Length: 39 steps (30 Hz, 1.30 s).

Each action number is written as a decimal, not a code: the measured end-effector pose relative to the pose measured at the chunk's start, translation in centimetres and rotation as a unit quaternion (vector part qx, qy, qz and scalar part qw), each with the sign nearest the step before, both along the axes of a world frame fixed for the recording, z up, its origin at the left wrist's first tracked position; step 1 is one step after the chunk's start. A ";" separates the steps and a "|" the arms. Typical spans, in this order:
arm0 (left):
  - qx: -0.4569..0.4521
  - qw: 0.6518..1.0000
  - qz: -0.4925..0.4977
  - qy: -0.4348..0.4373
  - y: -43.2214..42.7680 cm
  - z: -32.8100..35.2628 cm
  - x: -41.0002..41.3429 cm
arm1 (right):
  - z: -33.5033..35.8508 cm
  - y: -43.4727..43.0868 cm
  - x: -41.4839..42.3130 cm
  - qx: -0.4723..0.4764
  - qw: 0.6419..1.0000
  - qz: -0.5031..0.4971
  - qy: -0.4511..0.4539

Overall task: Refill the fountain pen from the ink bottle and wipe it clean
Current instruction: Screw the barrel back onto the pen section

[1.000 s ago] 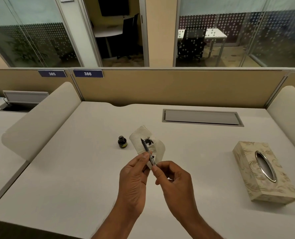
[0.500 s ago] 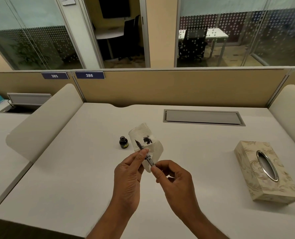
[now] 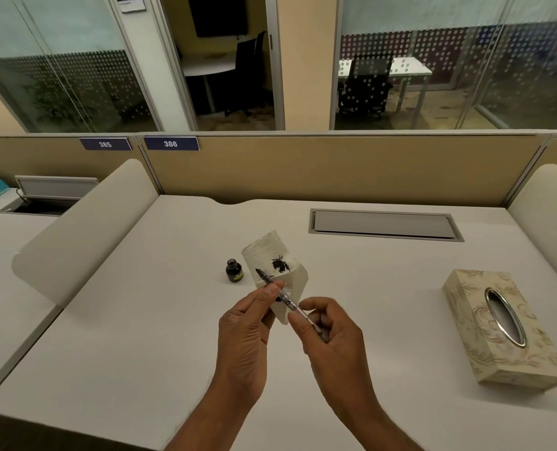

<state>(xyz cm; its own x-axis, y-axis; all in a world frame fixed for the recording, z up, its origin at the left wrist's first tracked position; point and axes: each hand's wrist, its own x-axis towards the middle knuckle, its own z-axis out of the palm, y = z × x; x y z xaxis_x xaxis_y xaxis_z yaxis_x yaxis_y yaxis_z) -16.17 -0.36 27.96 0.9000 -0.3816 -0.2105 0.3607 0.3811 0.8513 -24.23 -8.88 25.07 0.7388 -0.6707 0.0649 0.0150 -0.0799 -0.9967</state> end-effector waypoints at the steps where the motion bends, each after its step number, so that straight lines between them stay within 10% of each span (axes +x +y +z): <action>1: -0.002 1.000 -0.001 0.005 0.0 -0.1 0.0 | 0.0 0.0 0.1 -0.002 1.000 -0.005 0.004; 39: -0.009 1.000 -0.008 0.012 0.5 -1.2 0.0 | 0.2 0.7 0.8 0.042 0.999 -0.008 0.028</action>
<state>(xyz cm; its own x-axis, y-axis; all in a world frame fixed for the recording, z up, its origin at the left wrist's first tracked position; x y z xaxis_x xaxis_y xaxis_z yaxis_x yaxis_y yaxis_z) -16.14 0.10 26.80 0.8883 -0.4002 -0.2253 0.3876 0.3904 0.8351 -23.43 -8.21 25.28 0.7285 -0.6842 -0.0343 -0.0424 0.0050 -0.9991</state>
